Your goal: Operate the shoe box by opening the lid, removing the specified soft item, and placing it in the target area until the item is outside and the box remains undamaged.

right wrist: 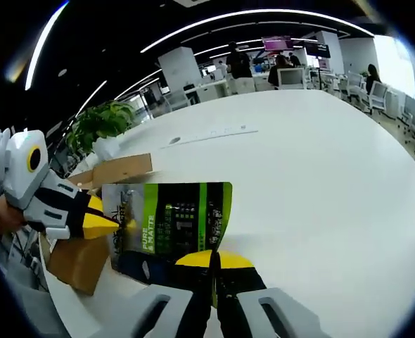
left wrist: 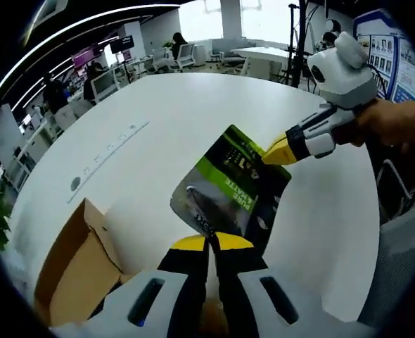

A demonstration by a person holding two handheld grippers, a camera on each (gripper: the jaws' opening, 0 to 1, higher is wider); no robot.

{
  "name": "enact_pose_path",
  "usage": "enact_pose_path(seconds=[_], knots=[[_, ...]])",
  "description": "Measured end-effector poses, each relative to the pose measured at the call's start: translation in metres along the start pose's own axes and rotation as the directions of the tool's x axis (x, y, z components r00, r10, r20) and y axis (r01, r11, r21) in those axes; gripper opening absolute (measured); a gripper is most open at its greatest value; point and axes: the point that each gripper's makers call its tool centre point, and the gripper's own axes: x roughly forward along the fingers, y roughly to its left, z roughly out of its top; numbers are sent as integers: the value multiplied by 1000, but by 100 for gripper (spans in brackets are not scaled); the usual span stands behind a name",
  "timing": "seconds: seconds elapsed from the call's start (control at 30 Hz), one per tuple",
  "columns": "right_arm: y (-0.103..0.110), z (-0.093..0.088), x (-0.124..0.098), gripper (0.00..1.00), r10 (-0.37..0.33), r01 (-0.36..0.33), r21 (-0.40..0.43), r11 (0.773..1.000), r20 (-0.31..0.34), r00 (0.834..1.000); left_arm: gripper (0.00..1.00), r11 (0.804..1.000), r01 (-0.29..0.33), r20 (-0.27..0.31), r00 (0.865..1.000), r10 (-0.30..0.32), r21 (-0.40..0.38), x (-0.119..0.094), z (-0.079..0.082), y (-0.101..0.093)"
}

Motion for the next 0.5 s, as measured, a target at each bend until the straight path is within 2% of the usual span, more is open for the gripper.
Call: enact_pose_path(seconds=[0.27, 0.5], knots=[[-2, -7, 4, 0, -9, 9, -4, 1000, -15, 1000, 3, 1000, -9, 8, 1000, 9, -22, -3, 1, 1], [-7, -14, 8, 0, -35, 35, -3, 999, -33, 999, 0, 999, -22, 9, 1000, 22, -38, -7, 0, 5]])
